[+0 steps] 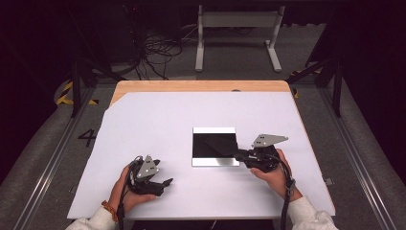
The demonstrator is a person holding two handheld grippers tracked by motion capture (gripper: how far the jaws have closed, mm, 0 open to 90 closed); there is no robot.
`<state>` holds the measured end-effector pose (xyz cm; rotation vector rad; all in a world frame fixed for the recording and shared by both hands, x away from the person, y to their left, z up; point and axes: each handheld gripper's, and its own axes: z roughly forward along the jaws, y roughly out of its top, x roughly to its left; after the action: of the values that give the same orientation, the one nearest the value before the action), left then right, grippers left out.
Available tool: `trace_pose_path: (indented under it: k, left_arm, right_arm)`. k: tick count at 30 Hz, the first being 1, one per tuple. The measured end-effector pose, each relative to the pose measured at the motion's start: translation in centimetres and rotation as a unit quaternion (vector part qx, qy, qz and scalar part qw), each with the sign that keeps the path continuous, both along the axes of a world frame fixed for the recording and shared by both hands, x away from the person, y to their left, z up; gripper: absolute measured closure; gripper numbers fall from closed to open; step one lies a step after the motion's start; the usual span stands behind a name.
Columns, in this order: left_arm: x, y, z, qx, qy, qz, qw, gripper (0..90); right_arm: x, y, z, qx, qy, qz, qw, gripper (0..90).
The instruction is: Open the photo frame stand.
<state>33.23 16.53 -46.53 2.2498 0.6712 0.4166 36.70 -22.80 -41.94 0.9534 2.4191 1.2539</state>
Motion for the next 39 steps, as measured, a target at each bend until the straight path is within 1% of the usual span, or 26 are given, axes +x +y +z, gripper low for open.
trace_pose_path:
  k: [8,15,29,39]
  left_arm:
    - [0.0,-0.1,-0.1,0.002,0.001,0.001,1.0,21.5]
    - [0.0,-0.1,-0.1,0.004,0.004,0.001,1.0,21.3]
    - [0.0,-0.1,-0.1,0.004,0.004,0.001,1.0,21.3]
    - [0.0,-0.1,-0.1,0.005,0.005,-0.001,1.0,21.3]
  right_arm:
    - [0.0,0.3,0.6,0.007,-0.015,-0.001,0.9999,75.9]
    - [0.0,0.6,0.9,0.012,-0.021,-0.001,0.9997,74.8]
    - [0.1,0.8,1.2,0.016,-0.024,-0.002,0.9996,73.7]
    - [0.0,0.8,1.1,0.014,-0.021,0.002,0.9997,72.2]
